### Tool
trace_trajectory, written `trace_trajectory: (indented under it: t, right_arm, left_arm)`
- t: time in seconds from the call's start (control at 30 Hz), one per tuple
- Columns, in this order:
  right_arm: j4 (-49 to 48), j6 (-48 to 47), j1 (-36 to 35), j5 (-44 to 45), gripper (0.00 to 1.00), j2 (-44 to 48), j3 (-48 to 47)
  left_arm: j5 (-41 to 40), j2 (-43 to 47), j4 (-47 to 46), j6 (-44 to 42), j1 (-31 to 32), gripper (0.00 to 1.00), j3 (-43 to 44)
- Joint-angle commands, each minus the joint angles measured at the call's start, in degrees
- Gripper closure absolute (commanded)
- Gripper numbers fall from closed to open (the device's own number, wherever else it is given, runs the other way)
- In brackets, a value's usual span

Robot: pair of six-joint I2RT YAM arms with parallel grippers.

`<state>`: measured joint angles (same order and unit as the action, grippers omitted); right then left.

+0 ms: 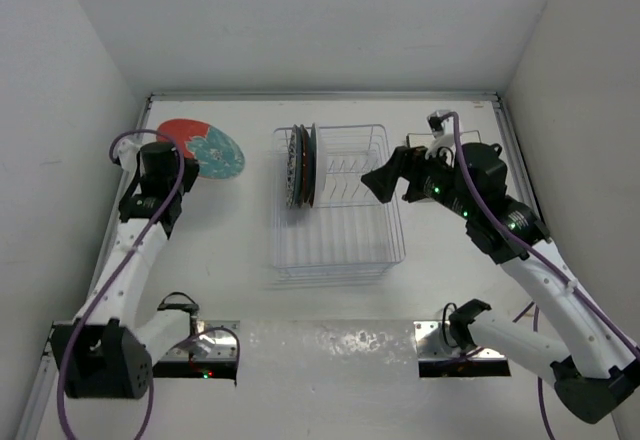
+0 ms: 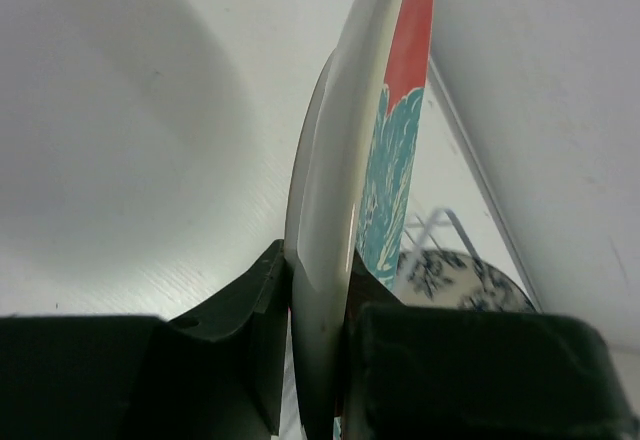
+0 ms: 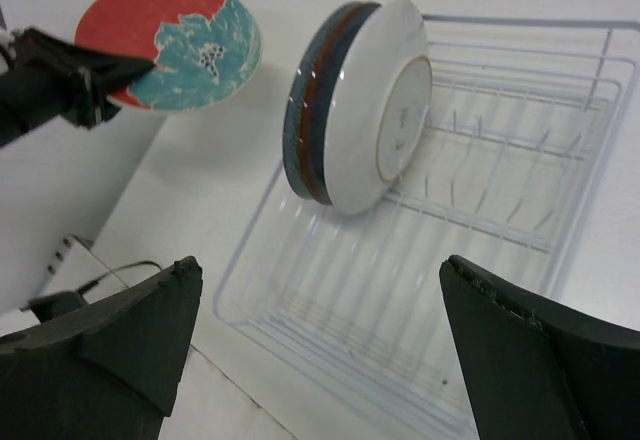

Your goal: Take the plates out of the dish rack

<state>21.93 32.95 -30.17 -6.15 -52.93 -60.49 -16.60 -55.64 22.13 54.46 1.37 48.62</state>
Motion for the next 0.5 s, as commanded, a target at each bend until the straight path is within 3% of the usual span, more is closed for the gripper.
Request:
trace_trajectory:
  t: [0.0, 0.1, 0.4, 0.47]
  right_arm:
    - [2.67, -4.21, -0.06, 0.44, 0.01, 2.12, 2.13]
    - [3.03, -5.52, -0.06, -0.17, 0.01, 4.14, 3.88]
    - [2.68, -7.02, -0.06, -0.79, 0.01, 5.38, 9.77]
    - [2.85, -6.85, -0.06, -0.62, 0.01, 4.59, 10.04]
  left_arm:
    - [7.26, -4.38, -23.93, 2.58, -5.57, 1.0, -1.15]
    - [11.85, -10.79, -27.92, 3.81, -8.39, 1.0, -2.39]
    - [14.31, -24.33, -38.74, 3.11, -8.92, 1.0, -6.26]
    - [15.1, -27.41, -39.18, 3.02, -8.92, 0.89, -6.26]
